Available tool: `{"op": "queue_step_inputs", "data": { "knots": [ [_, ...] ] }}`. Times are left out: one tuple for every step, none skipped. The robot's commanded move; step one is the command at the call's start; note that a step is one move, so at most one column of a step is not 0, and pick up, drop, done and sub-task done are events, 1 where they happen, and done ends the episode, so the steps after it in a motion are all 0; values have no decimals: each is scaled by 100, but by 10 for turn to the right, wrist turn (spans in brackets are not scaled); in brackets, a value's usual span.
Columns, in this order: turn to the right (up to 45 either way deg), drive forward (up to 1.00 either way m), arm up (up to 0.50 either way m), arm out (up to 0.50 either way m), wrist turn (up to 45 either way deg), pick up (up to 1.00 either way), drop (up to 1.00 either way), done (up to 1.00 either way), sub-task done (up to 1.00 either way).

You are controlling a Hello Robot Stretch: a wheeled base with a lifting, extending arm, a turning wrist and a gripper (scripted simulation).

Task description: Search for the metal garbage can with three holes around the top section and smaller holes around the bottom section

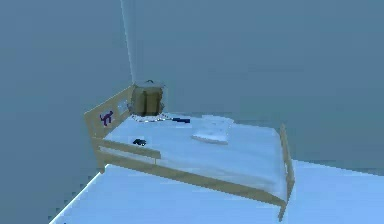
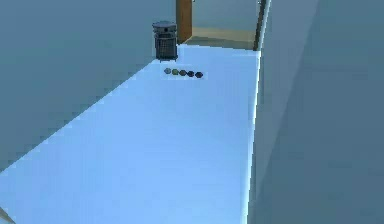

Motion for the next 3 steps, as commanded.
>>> {"op": "queue_step_inputs", "data": {
  "knots": [
    [0, 5, 0, 0, 0, 0, 0, 0, 0],
    [450, 0, 0, 0, 0, 0, 0, 0, 0],
    [270, 0, 0, 0, 0, 0, 0, 0, 0]
  ]
}}
